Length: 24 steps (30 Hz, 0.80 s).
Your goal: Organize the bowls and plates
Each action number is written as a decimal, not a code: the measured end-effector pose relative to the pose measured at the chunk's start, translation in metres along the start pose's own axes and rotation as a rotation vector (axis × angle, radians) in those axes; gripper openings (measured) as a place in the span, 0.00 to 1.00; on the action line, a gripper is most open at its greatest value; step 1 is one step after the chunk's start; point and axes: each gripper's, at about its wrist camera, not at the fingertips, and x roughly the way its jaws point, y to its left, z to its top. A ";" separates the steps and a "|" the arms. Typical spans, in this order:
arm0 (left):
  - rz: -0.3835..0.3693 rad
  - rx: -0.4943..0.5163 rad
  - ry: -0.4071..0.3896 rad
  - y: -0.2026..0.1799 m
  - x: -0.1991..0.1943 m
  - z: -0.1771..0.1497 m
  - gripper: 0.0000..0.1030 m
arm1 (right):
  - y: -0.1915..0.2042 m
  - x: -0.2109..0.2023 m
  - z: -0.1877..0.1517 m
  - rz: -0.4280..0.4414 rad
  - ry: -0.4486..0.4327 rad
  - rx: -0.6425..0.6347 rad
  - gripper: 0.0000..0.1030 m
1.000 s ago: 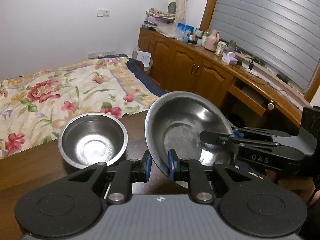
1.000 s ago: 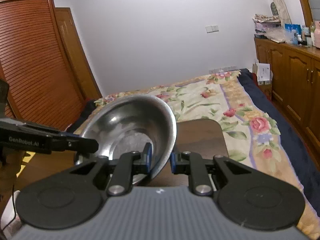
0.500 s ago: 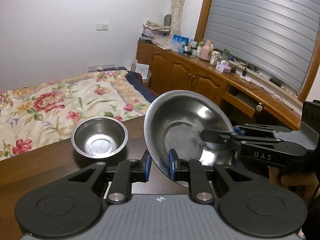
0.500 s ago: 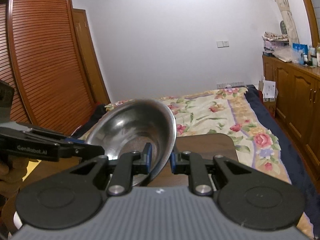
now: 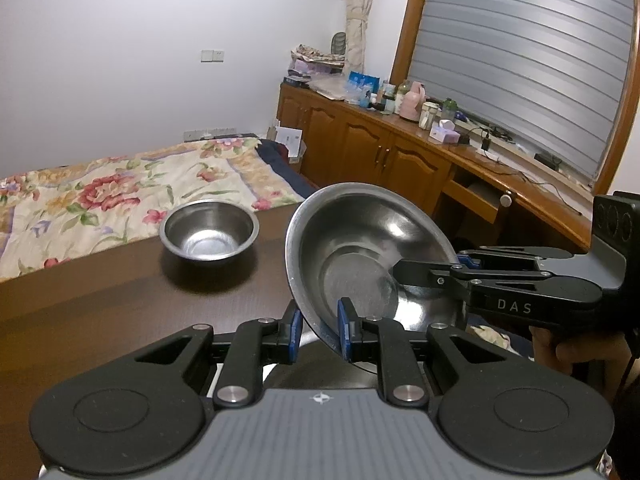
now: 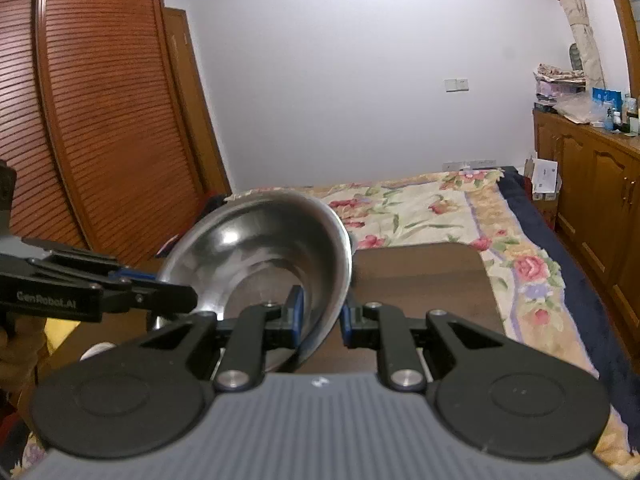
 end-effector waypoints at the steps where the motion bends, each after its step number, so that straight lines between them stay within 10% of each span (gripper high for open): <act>1: 0.001 0.000 0.000 0.001 -0.002 -0.003 0.20 | 0.002 -0.001 -0.002 0.003 0.003 -0.002 0.20; 24: 0.032 -0.018 0.025 -0.004 -0.015 -0.065 0.21 | 0.029 -0.005 -0.055 0.046 0.091 0.028 0.20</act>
